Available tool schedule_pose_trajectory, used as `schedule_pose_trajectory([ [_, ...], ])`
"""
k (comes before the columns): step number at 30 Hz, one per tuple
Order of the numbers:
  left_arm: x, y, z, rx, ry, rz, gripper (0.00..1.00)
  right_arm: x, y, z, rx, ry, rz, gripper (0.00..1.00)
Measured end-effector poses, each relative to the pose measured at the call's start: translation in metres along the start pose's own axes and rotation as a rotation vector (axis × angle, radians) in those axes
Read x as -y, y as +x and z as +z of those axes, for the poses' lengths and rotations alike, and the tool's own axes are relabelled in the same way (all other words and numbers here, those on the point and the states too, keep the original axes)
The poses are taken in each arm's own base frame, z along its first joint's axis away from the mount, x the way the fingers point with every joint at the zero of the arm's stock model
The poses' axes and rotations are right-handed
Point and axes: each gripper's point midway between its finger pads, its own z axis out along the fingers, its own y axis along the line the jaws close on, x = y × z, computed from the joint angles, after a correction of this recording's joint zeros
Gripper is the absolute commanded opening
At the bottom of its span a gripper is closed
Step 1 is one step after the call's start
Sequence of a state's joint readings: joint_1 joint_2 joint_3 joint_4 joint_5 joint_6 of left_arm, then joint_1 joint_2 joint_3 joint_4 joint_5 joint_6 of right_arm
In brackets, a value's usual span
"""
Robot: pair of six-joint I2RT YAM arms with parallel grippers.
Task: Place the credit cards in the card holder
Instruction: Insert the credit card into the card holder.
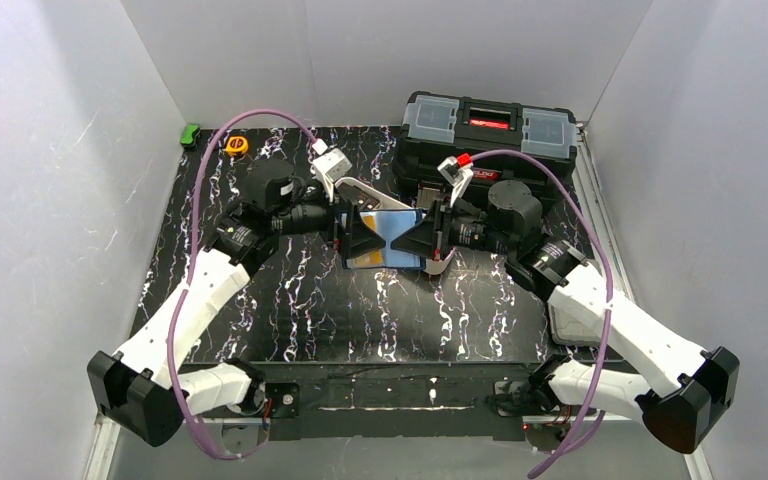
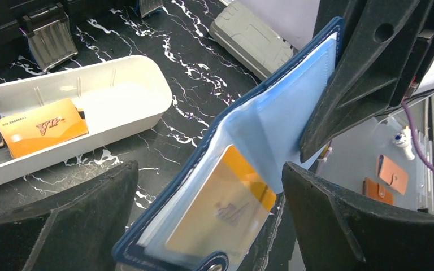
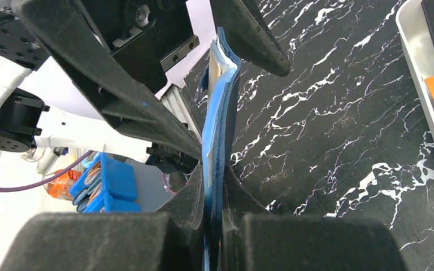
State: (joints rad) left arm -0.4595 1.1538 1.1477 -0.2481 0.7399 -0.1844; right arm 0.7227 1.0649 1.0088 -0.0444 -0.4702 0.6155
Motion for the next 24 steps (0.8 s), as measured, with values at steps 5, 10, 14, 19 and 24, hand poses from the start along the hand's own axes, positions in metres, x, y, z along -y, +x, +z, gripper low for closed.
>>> schedule_pose_trajectory([
  [5, 0.001, 0.005, 0.004, -0.018, -0.017, 0.040, 0.98, 0.000, 0.004, 0.004, -0.025, 0.020, -0.006, 0.01],
  [10, -0.007, 0.011, 0.001, -0.037, -0.060, 0.070, 0.98, 0.004, 0.007, 0.004, -0.029, 0.047, -0.004, 0.01],
  [14, -0.013, 0.015, -0.005, -0.047, -0.107, 0.102, 0.98, 0.006, 0.006, 0.004, -0.023, 0.058, -0.007, 0.01],
  [19, -0.019, 0.017, -0.011, -0.053, -0.152, 0.133, 0.98, 0.007, 0.006, 0.004, -0.026, 0.060, -0.009, 0.01],
  [24, -0.026, 0.021, -0.014, -0.072, -0.190, 0.146, 0.98, 0.007, 0.008, 0.003, -0.032, 0.063, -0.014, 0.01],
])
